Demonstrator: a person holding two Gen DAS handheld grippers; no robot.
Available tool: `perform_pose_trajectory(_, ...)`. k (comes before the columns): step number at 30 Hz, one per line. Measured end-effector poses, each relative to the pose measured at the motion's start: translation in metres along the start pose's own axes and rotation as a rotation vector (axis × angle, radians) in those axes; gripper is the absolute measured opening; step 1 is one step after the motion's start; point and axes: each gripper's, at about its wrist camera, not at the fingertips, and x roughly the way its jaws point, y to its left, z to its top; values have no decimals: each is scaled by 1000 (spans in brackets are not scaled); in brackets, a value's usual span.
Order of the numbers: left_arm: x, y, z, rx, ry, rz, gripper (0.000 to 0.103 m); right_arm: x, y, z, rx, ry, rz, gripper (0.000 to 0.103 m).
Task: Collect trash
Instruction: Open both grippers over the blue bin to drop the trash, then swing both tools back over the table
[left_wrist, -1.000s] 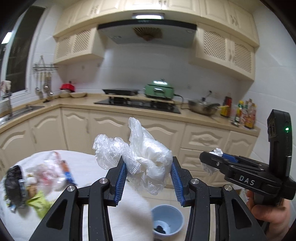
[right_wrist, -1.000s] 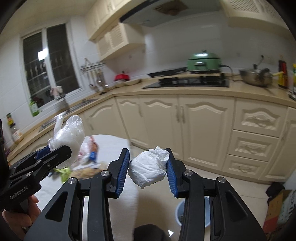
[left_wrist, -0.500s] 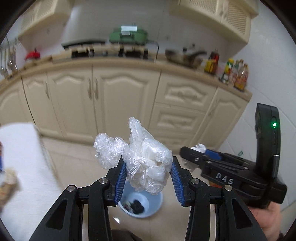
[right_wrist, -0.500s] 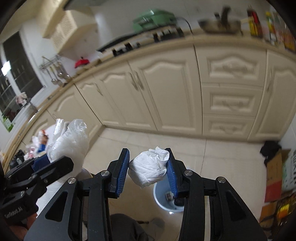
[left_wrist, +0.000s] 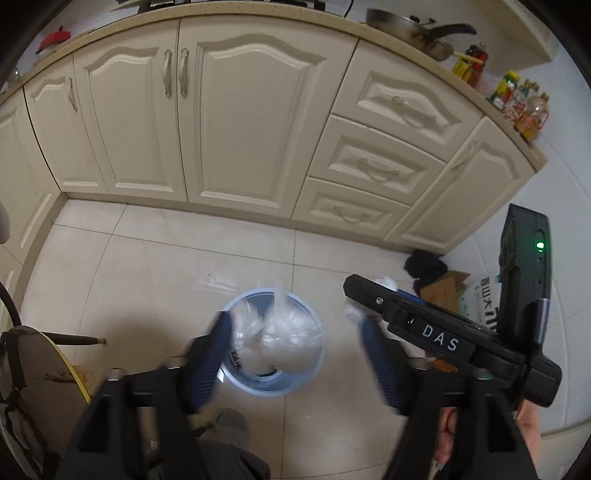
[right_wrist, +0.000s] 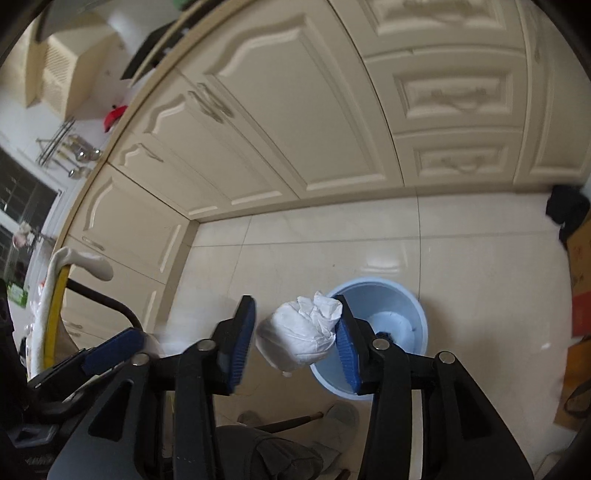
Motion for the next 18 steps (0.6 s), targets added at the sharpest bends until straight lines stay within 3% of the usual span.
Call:
perform_pose_trajectory(3,2,0,7,-3,-7,32,89,5,-12,0,44,9,1,72)
perform_pose_trajectory(5,2,-1,14,-6,-17,58,95,3,-17,0,68,-2,-12,90)
perform_pose_trajectory(7,-1,-2,18,-7,-32,76,98,-3,-19,-1,86,-17,-12,103)
perform_pose_trajectory(12,-25,-14,17,11,-95,103,102,-22,-13,-1,87,-43,-67,103)
perform_pose_trajectory(18,-78,-18,4,-3,-199,102,102,-65,20,-1,37,-108,-56,103)
